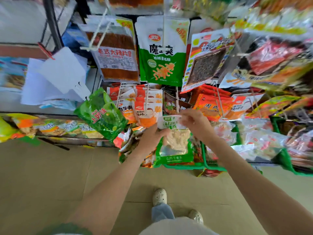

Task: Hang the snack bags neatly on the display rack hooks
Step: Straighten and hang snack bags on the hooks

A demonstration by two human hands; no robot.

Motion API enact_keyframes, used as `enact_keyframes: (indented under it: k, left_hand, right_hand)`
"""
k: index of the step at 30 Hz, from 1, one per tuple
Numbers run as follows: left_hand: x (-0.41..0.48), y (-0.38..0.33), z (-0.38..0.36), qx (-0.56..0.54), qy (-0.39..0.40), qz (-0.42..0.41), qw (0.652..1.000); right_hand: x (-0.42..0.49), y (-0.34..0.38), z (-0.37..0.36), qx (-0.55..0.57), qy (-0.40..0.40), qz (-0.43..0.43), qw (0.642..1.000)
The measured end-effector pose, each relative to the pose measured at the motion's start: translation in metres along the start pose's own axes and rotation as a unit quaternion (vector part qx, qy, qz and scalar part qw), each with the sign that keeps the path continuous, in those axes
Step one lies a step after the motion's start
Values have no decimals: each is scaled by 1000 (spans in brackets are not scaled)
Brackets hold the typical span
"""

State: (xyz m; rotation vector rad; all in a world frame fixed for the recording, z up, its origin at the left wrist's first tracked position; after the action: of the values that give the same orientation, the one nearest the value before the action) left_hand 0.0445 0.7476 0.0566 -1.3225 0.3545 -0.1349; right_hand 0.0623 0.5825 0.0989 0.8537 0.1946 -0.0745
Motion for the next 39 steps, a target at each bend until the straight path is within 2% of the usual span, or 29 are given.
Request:
enact_keyframes:
  k: [3, 5, 7, 8, 10, 13, 21, 26, 27, 29, 32, 33, 34, 36, 37, 38, 39]
  left_hand:
    - [0, -27, -28, -67, -39, 3, 997]
    - [-2, -47, -47, -92, -61, 21, 994]
    - [-4, -63, -69, -98, -70, 42, 992]
    - [-7, -74, -84, -118, -57, 47, 990]
    - [-9, -90, -118, -158, -4, 57, 986]
    - [-13, -100, -177, -102, 68, 62, 991]
    - [-36, -174, -317, 17, 111, 6, 994]
    - [-34, -229, -387, 41, 167, -69, 983]
    - [-29, -239, -398, 42, 177, -78, 980]
    - [-12, -257, -421, 34, 193, -96, 976]
    - [18, -302, -448, 47, 136, -164, 976]
    - [25, -324, -455, 93, 89, -222, 967]
    - [32, -347, -464, 154, 48, -296, 942]
    - [41, -389, -494, 279, 21, -433, 857]
    - [48, -405, -511, 319, 32, -461, 827]
    - [58, -417, -528, 336, 46, -465, 818]
    - [67, -426, -544, 332, 64, -454, 824]
  right_hand:
    - [-24, -26, 36, 2, -68, -25, 997]
    - [-45, -56, 49, 69, -3, -113, 991]
    - [-73, -82, 59, 129, 91, -209, 965]
    - [-87, -90, 68, 165, 110, -227, 954]
    - [-110, -102, 95, 219, 64, -207, 951]
    - [-142, -124, 138, 257, 3, -184, 949]
    - [-211, -200, 248, 301, -21, -184, 936]
    - [-231, -216, 349, 426, -158, -107, 885]
    - [-234, -212, 372, 426, -183, -97, 881]
    - [-233, -210, 412, 388, -203, -76, 896]
    - [-227, -210, 465, 330, -222, -43, 917]
    - [-224, -210, 480, 317, -223, -27, 921]
    - [-222, -211, 494, 297, -223, -19, 928]
    - [-218, -215, 522, 265, -227, -8, 937]
    - [-216, -222, 537, 261, -229, -1, 938]
    - [-215, -228, 552, 258, -232, 3, 938]
    - [-213, -236, 566, 256, -231, 0, 939]
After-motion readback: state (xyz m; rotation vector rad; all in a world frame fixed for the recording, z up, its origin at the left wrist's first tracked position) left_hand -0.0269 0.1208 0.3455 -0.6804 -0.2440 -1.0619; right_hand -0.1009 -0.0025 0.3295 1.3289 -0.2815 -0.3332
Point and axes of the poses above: each hand's wrist, its own x-axis towards the middle knuckle, its own z-axis out of the back of the hand, y = z × x, the point moved 5 cm from there along x, towards the middle knuckle, and after that the axes turned 10 degrees about -z, right-handed, at the moved point
